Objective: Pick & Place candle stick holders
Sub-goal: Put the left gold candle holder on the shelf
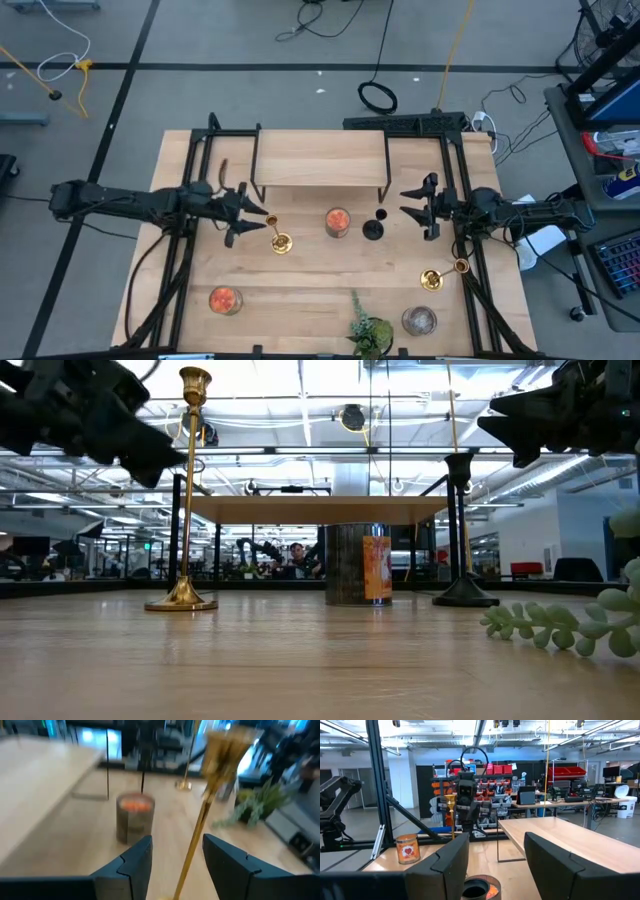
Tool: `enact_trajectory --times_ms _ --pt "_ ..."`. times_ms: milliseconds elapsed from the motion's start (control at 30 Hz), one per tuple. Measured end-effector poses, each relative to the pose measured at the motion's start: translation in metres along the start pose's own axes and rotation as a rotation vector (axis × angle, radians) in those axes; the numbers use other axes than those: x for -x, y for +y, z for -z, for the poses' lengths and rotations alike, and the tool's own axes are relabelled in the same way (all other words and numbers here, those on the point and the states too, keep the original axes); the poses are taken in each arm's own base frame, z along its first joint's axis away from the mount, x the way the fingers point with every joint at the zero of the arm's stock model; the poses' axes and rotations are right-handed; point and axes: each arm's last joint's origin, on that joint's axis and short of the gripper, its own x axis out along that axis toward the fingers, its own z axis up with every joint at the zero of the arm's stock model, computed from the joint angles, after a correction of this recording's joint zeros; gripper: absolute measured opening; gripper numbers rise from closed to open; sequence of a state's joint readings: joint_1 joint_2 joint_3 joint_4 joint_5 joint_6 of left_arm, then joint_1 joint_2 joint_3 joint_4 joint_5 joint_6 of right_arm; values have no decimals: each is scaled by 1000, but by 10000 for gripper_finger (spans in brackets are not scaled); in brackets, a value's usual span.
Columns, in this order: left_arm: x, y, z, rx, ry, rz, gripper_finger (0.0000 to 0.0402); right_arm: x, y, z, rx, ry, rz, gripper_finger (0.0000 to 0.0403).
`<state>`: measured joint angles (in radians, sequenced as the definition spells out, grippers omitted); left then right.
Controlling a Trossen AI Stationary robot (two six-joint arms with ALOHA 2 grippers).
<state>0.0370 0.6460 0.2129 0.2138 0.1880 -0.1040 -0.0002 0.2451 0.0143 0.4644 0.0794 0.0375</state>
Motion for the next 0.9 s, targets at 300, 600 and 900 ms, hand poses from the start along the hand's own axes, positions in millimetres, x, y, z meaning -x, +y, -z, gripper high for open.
enact_trajectory --times_ms 300,600,900 --pt "-20 -6 11 -60 78 59 182 0 0 0 -4 -1 -1 187" --pt "-37 -11 9 -151 -10 106 181 0 0 0 -37 -2 -2 187" --pt "-42 -12 9 -188 -34 105 95 0 0 0 -56 -2 -2 187"
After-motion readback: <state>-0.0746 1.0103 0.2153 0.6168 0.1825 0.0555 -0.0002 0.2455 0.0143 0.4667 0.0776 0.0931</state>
